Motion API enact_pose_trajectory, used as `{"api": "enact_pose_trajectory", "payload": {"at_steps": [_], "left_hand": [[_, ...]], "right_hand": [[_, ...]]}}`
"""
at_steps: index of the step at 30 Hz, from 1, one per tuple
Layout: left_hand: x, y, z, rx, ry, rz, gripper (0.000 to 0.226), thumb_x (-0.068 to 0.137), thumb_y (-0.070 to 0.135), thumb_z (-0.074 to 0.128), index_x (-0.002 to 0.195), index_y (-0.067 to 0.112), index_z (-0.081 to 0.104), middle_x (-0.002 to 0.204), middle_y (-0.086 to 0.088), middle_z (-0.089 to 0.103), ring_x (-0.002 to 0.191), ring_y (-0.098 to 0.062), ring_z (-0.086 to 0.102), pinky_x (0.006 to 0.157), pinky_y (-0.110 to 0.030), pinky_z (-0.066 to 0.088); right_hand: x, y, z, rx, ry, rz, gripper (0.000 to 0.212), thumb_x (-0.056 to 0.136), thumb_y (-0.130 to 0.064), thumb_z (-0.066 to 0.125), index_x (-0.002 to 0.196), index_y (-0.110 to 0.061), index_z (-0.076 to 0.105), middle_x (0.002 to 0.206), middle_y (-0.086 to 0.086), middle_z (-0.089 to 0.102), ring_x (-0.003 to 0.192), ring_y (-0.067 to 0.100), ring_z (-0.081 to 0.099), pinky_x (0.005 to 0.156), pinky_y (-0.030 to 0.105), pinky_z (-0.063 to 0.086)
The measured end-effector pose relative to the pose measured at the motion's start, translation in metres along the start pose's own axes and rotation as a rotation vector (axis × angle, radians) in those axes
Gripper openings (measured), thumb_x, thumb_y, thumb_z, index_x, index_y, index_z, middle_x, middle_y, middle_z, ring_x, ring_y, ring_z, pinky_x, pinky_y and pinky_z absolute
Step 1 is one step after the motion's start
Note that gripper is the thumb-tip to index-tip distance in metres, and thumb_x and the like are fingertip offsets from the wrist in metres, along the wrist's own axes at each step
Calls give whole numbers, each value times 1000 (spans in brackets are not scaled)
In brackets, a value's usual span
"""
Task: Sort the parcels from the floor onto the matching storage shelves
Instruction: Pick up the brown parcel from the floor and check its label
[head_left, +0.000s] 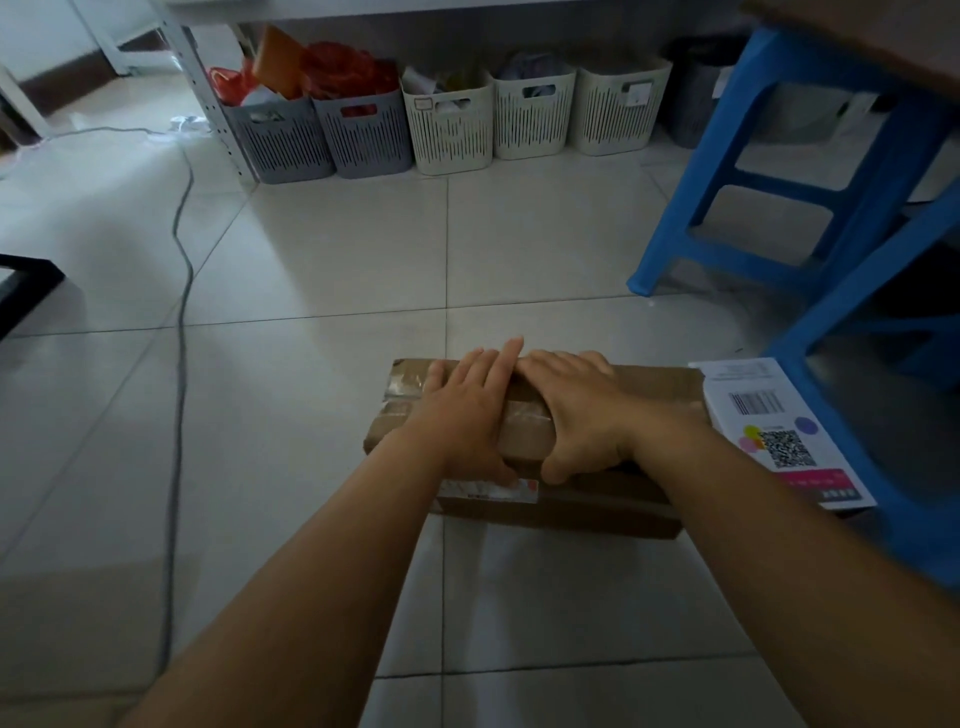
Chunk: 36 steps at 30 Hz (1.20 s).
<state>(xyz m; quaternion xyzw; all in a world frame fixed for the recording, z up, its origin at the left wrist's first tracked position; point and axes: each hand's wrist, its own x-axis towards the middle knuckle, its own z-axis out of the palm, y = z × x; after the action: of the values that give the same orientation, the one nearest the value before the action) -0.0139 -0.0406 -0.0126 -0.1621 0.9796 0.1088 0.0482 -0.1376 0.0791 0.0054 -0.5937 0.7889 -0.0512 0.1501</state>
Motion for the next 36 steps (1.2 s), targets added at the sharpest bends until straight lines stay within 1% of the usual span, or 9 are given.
{"api": "enact_pose_trajectory", "payload": {"at_steps": [5, 10, 13, 16, 19, 23, 28, 31, 36], "left_hand": [[-4, -7, 6, -119, 145, -197, 127, 61, 66, 74, 157, 32, -3, 156, -8, 23, 142, -29, 19, 118, -48, 12], [3, 0, 2, -384, 328, -450, 115, 63, 63, 72, 155, 39, 8, 153, -10, 29, 140, -32, 24, 116, -51, 19], [8, -1, -1, -684, 362, -631, 114, 59, 64, 73, 154, 40, 13, 149, -12, 37, 136, -35, 32, 112, -56, 29], [7, -6, -3, -1233, 403, -685, 116, 53, 61, 78, 152, 37, 22, 145, -12, 49, 127, -37, 52, 104, -56, 45], [3, -11, -3, -1547, 410, -697, 101, 67, 46, 84, 151, 31, 30, 136, -11, 60, 109, -31, 66, 84, -46, 58], [-4, -22, 0, -1620, 363, -698, 81, 78, 45, 76, 147, 28, 37, 128, -8, 67, 98, -23, 70, 60, -31, 53], [-9, -30, 5, -1614, 253, -653, 63, 80, 50, 71, 136, 26, 53, 121, -7, 73, 106, -29, 70, 91, -50, 55], [-15, -31, 7, -1693, 203, -644, 71, 75, 51, 72, 137, 19, 54, 126, -13, 70, 114, -35, 66, 99, -56, 50], [-17, -29, 3, -1796, 202, -561, 78, 66, 53, 70, 132, 12, 61, 121, -18, 72, 109, -36, 69, 93, -50, 56]], "right_hand": [[2, -6, 1, -83, 149, -4, 95, 72, -33, 74, 151, -28, 22, 164, -3, 19, 150, 17, 9, 119, 46, -6], [4, -16, 5, -97, 488, 25, 93, 80, -30, 61, 157, -26, 9, 168, 2, 3, 151, 17, -12, 114, 41, -17], [4, -16, 9, 70, 652, 48, 91, 83, -32, 59, 156, -28, 5, 167, 3, 2, 147, 12, -15, 116, 40, -12], [4, -9, 15, 223, 708, 153, 96, 84, -38, 65, 156, -29, 1, 167, 3, 0, 151, 16, -8, 117, 42, -5], [1, 3, 17, 420, 691, 302, 104, 81, -48, 69, 156, -29, -1, 167, 3, 1, 152, 18, 2, 119, 46, 3], [-3, 16, 17, 646, 585, 347, 107, 78, -50, 73, 155, -33, 1, 166, 0, 13, 149, 23, 18, 118, 54, 21], [-8, 21, 17, 959, 408, 354, 104, 78, -48, 74, 153, -41, 2, 156, 2, 37, 128, 25, 52, 103, 48, 46], [-11, 28, 14, 1189, 329, 357, 94, 79, -52, 71, 153, -39, 14, 145, 6, 52, 107, 25, 68, 88, 47, 57], [-16, 37, 12, 1487, 239, 314, 75, 70, -53, 68, 137, -33, 43, 120, 11, 69, 91, 25, 76, 66, 37, 61]]}}
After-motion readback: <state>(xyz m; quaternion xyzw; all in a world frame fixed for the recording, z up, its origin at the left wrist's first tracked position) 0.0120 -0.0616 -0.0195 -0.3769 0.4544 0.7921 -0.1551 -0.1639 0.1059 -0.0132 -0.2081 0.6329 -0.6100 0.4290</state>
